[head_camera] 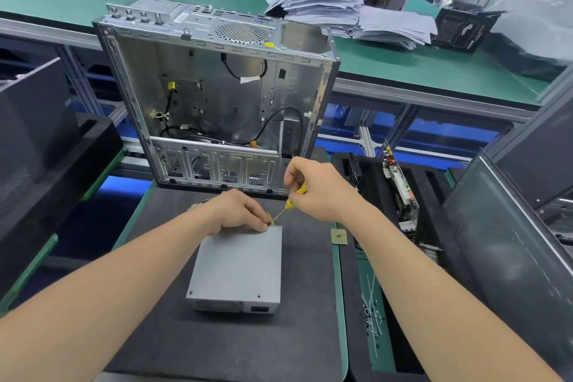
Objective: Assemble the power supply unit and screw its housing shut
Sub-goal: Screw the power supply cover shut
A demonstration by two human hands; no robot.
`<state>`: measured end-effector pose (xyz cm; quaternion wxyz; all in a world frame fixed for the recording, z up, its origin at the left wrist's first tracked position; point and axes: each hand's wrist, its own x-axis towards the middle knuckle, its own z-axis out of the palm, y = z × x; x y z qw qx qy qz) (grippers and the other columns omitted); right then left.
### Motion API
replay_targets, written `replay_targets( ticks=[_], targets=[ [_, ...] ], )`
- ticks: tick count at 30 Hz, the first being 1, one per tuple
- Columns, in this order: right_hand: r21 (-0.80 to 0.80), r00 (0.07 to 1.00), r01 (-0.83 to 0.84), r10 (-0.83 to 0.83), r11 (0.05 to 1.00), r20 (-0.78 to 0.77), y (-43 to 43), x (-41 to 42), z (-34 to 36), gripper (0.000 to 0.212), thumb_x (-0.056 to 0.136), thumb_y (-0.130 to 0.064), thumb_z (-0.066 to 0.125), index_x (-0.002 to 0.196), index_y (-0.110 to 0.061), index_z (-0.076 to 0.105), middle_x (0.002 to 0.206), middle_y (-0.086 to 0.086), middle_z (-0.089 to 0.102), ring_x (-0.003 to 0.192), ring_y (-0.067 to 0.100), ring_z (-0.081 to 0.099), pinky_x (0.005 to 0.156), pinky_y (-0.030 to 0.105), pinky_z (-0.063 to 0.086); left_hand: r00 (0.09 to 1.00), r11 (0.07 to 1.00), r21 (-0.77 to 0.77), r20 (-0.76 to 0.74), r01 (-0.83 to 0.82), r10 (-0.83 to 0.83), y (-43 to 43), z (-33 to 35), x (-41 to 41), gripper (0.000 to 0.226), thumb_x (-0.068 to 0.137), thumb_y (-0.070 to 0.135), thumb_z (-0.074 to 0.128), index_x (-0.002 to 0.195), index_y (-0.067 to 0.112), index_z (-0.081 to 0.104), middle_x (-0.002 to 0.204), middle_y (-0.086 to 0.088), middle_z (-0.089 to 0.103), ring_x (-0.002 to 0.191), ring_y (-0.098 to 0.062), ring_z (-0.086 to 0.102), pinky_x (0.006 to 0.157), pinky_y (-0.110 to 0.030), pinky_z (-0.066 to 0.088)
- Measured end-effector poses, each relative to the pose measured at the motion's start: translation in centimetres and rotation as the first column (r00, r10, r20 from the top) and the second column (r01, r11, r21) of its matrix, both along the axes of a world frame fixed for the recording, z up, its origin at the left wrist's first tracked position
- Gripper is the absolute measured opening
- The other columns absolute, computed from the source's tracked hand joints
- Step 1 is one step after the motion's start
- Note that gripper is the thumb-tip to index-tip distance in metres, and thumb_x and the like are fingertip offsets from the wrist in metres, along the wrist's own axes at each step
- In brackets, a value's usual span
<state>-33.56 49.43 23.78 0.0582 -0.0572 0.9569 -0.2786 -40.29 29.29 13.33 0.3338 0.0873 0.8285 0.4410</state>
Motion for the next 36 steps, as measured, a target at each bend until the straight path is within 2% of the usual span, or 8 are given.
replay_targets(
  ticks=[3,7,13,18,25,29,33,36],
  targets=[
    [-0.040,0.999,0.052,-0.052,0.998,-0.005,0.1,0.1,-0.3,0.023,0.083,-0.005,0.060,0.094,-0.025,0.062,0.087,-0.007,0.067,0.081,0.011,0.062,0.070,0.032,0.056,0.994,1.000,0.000,-0.105,0.024,-0.023,0.0,0.2,0.5,0.014,0.073,0.024,0.093,0.082,0.030,0.085,0.091,0.015,0.080,0.102,-0.010,0.071,0.099,-0.031,0.053],
    [-0.050,0.996,0.079,-0.080,0.996,-0.037,0.5,0.2,-0.3,0.018,0.084,-0.007,0.064,0.094,-0.022,0.064,0.086,-0.007,0.066,0.081,0.008,0.061,0.065,0.023,0.048,0.973,0.999,-0.032,-0.229,0.003,-0.010,0.3,0.4,1.1,0.011,0.073,0.037,0.092,0.080,0.040,0.083,0.080,0.016,0.077,0.076,0.004,0.064,0.067,-0.020,0.045],
    [-0.013,0.976,0.207,-0.207,0.978,-0.070,3.2,0.5,0.7,0.010,0.084,-0.013,0.067,0.083,-0.023,0.066,0.083,-0.007,0.066,0.080,0.013,0.063,0.066,0.028,0.050,0.910,0.996,-0.084,-0.414,-0.034,-0.004,2.6,1.0,2.1,0.009,0.080,0.027,0.082,0.072,0.027,0.078,0.066,0.012,0.074,0.055,0.006,0.059,0.059,-0.021,0.043],
    [0.019,0.916,0.401,-0.401,0.916,0.020,8.9,3.0,-0.6,0.017,0.089,-0.011,0.062,0.081,-0.019,0.074,0.079,0.000,0.077,0.077,0.018,0.076,0.078,0.040,0.065,0.785,0.947,-0.274,-0.544,0.166,-0.295,9.1,1.9,4.9,0.012,0.087,0.036,0.073,0.077,0.030,0.069,0.075,0.017,0.068,0.077,-0.004,0.066,0.070,-0.029,0.054],
    [0.059,0.861,0.498,-0.502,0.865,0.080,16.1,9.6,-6.0,0.012,0.088,-0.014,0.076,0.099,-0.017,0.081,0.096,-0.003,0.077,0.097,0.014,0.070,0.094,0.026,0.053,0.647,0.786,-0.340,-0.447,0.516,-0.618,20.1,-2.0,10.5,0.008,0.087,0.022,0.075,0.094,0.019,0.078,0.089,0.005,0.069,0.091,-0.016,0.067,0.082,-0.030,0.054],
    [-0.052,0.826,0.561,-0.555,0.826,0.098,19.1,12.9,-8.4,0.009,0.091,-0.018,0.076,0.099,-0.020,0.080,0.091,-0.010,0.072,0.090,0.010,0.068,0.083,0.021,0.052,0.482,0.674,-0.557,-0.473,0.485,-0.738,24.3,-5.0,12.1,0.016,0.088,0.027,0.073,0.102,0.022,0.080,0.106,-0.001,0.072,0.107,-0.024,0.064,0.093,-0.033,0.050],
    [-0.114,0.809,0.587,-0.582,0.801,0.074,21.7,14.6,-9.9,0.010,0.091,-0.020,0.076,0.101,-0.022,0.080,0.093,-0.011,0.075,0.089,0.005,0.067,0.077,0.008,0.048,0.254,0.442,-0.809,-0.367,0.387,-0.895,26.7,-7.3,12.4,0.016,0.094,0.022,0.064,0.104,0.023,0.077,0.107,-0.003,0.070,0.108,-0.028,0.060,0.084,-0.036,0.043],
    [-0.148,0.803,0.596,-0.592,0.790,0.072,23.0,15.2,-10.7,0.009,0.091,-0.021,0.076,0.099,-0.026,0.078,0.093,-0.014,0.073,0.089,0.002,0.066,0.069,0.001,0.041,0.255,0.368,-0.849,-0.286,0.380,-0.924,28.1,-8.9,12.8,0.015,0.094,0.010,0.061,0.103,0.016,0.072,0.110,-0.007,0.070,0.109,-0.030,0.062,0.088,-0.038,0.044]
  ],
)
